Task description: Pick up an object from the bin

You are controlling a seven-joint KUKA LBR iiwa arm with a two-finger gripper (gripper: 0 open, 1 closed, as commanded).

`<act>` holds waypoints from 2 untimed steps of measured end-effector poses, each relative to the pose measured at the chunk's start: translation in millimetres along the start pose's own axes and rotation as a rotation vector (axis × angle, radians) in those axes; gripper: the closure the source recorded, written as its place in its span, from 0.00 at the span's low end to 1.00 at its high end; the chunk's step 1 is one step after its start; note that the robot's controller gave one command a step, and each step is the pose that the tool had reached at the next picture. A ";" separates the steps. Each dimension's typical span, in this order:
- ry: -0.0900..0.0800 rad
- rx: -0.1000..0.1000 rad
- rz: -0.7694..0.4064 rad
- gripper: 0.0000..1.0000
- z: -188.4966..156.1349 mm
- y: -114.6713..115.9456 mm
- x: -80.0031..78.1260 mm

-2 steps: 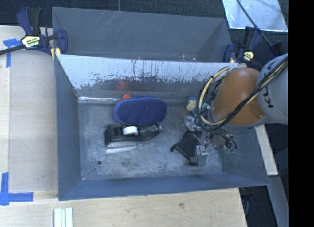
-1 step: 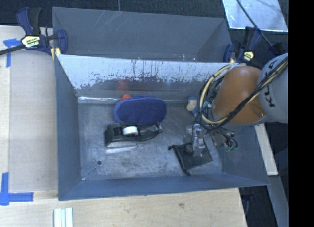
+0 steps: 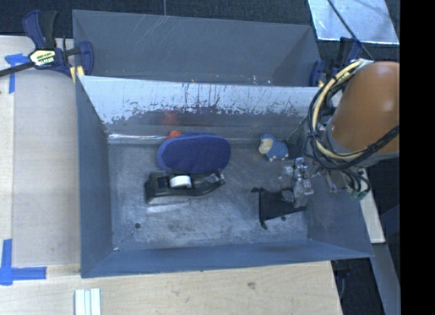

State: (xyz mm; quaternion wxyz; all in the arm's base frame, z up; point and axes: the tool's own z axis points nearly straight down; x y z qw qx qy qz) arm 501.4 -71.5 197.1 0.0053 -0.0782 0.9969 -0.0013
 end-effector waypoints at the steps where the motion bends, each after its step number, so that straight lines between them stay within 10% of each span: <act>1: -0.001 0.000 -0.328 1.00 -151.9 -17.5 -0.6; 2: 0.002 -0.004 -0.641 1.00 -155.2 -0.4 -5.3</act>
Offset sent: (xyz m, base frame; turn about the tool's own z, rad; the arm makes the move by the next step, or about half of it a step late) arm -0.0002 -0.0161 0.1482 -0.3300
